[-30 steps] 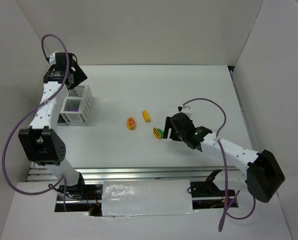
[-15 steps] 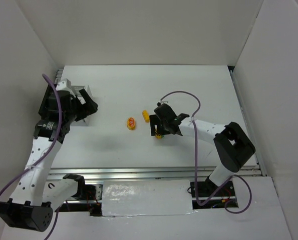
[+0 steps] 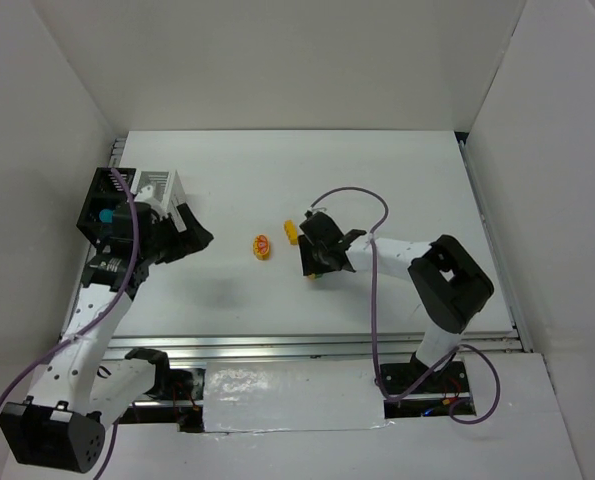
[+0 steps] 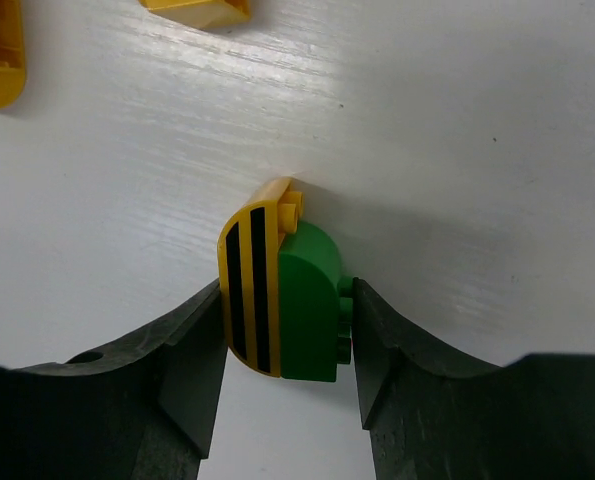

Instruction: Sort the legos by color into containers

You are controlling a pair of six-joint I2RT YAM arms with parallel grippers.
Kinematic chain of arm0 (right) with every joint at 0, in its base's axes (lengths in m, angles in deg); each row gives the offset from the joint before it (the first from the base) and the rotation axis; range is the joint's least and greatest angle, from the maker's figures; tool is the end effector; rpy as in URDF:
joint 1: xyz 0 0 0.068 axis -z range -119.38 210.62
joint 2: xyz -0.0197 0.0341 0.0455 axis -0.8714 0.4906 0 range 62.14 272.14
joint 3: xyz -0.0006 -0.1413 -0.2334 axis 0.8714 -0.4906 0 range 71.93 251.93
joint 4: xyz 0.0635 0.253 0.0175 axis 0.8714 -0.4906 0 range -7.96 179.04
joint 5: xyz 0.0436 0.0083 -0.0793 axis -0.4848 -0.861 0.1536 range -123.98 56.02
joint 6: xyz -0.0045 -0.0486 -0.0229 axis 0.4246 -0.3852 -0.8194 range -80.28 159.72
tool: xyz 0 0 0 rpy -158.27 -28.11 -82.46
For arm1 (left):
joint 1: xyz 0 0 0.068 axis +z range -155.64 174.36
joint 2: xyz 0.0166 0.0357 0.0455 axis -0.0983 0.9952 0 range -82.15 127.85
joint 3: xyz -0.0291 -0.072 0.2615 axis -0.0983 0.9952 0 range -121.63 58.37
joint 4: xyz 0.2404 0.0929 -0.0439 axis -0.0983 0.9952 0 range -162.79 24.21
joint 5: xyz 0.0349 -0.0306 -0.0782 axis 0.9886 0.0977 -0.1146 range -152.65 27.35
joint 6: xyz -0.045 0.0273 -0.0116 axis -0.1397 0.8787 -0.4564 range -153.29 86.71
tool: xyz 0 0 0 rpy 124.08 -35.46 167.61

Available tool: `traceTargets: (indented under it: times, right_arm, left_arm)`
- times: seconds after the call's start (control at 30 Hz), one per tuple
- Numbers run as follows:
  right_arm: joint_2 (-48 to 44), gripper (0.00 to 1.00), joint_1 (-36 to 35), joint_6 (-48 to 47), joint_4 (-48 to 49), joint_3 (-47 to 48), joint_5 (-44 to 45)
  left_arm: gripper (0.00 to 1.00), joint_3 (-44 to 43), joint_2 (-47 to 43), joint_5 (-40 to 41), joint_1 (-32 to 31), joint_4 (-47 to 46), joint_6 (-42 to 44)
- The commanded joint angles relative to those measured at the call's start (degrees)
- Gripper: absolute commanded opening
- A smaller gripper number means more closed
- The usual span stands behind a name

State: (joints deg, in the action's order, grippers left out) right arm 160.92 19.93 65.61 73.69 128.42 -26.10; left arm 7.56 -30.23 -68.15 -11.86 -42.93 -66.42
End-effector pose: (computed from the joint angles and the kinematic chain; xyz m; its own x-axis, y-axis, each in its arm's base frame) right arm 0.2613 0.2182 0.1617 -0.8340 -0.1466 -0.5320 -0.2513 0.9592 0.1296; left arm 0.1956 -0.0247 0.3202 -0.5321 -0.4893 -0.6910 -0.1209 0.8517 -0.5100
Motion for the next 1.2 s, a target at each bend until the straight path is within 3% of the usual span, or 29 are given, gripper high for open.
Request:
traceTargets:
  times: [0.0, 0.13, 0.23, 0.43, 0.53, 0.77, 0.87, 0.9, 1.0, 1.1, 1.13, 1.17]
  right_arm:
    - [-3.76, 0.24, -2.81, -0.05, 4.36, -2.43, 1.52]
    - [-17.37, 0.23, -8.61, -2.94, 15.24, -9.72, -2.51]
    - [-25.03, 0.24, -13.53, -3.74, 20.96, -12.98, -2.78]
    - [-32.51, 0.26, -17.23, -0.93, 23.35, -12.73, 0.82]
    - [-32.60, 0.26, -18.46, -0.93, 21.69, -10.27, 2.31]
    - [-31.89, 0.26, -19.52, -1.19, 18.34, -7.53, 5.13]
    - [-33.13, 0.27, -19.87, -0.67, 19.22, -7.97, 5.48]
    - [-33.30, 0.27, -19.96, -0.58, 18.79, -7.63, 5.65]
    - [-32.78, 0.27, -20.40, -0.49, 17.55, -6.66, 6.62]
    - [-32.07, 0.32, -20.31, 0.39, 17.20, -6.39, 6.19]
    - [-32.60, 0.61, -20.40, 0.74, 17.29, -6.65, 5.66]
    - [-33.04, 0.72, -20.31, 1.87, 17.98, -7.00, 5.05]
  left_arm:
    - [1.00, 2.90, 0.63, -8.11, -0.20, -6.22, -1.41]
    - [1.00, 6.59, 0.99, -22.68, -0.81, -15.26, -6.59]
    - [1.00, 6.60, 2.13, -25.79, -4.14, -20.02, -10.20]
    - [0.95, 4.40, 4.76, -19.39, -16.17, -23.18, -14.50]
    - [0.90, 3.88, 6.78, -19.46, -19.69, -24.77, -15.48]
    - [0.90, 2.29, 8.20, -16.92, -24.01, -26.44, -16.27]
    - [0.70, 1.76, 9.34, -15.86, -25.24, -25.83, -15.57]
    - [0.52, 1.59, 9.95, -15.60, -25.68, -25.82, -15.48]
    - [0.21, 1.76, 10.65, -15.94, -26.04, -26.35, -15.48]
    - [0.00, 1.59, 11.18, -16.47, -26.13, -27.32, -15.04]
    - [0.00, 1.41, 11.18, -17.43, -26.13, -27.67, -14.17]
    - [0.00, 1.41, 11.27, -18.14, -26.13, -29.06, -13.64]
